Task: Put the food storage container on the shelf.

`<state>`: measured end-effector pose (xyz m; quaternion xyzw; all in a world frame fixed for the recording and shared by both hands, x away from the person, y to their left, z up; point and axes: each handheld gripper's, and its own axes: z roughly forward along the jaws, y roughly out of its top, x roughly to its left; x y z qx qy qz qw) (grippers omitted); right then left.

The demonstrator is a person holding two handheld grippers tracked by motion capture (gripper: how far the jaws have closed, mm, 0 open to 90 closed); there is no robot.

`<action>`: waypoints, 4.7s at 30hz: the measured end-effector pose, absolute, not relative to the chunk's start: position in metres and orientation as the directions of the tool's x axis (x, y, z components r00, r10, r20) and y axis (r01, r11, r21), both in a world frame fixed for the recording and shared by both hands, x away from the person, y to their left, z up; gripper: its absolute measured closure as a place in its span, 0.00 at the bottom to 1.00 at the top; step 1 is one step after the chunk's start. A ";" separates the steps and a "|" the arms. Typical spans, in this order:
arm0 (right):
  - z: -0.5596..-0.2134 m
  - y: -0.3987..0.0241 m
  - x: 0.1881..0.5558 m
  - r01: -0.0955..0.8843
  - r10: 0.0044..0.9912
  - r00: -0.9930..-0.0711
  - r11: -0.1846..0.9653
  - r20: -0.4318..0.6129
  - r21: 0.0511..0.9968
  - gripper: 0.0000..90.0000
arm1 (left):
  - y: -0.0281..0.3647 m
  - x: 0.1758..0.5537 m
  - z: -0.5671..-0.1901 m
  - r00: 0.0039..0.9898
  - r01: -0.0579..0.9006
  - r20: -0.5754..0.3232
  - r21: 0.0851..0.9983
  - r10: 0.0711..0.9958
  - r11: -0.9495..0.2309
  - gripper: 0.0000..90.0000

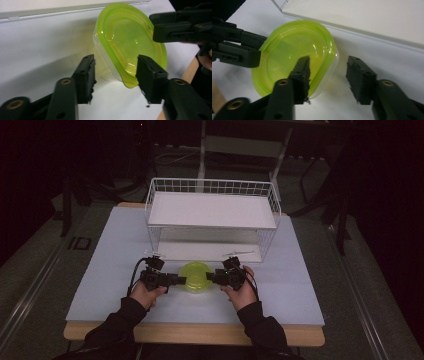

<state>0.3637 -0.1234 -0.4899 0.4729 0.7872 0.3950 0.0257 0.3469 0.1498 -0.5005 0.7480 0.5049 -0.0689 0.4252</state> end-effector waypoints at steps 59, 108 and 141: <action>-0.353 -0.145 0.344 0.601 0.778 -0.548 0.110 0.308 0.792 0.88 | 0.131 0.354 -0.357 0.558 0.720 -0.494 0.688 0.667 -0.093 0.91; -0.305 -0.151 0.441 0.716 0.795 -0.396 -0.045 0.458 0.697 0.64 | 0.109 0.442 -0.318 0.441 0.708 -0.468 0.706 0.766 0.023 0.59; -0.338 -0.098 0.422 0.606 0.811 -0.521 0.134 0.264 0.784 0.99 | 0.156 0.362 -0.368 0.604 0.430 -0.319 0.902 0.730 0.038 0.02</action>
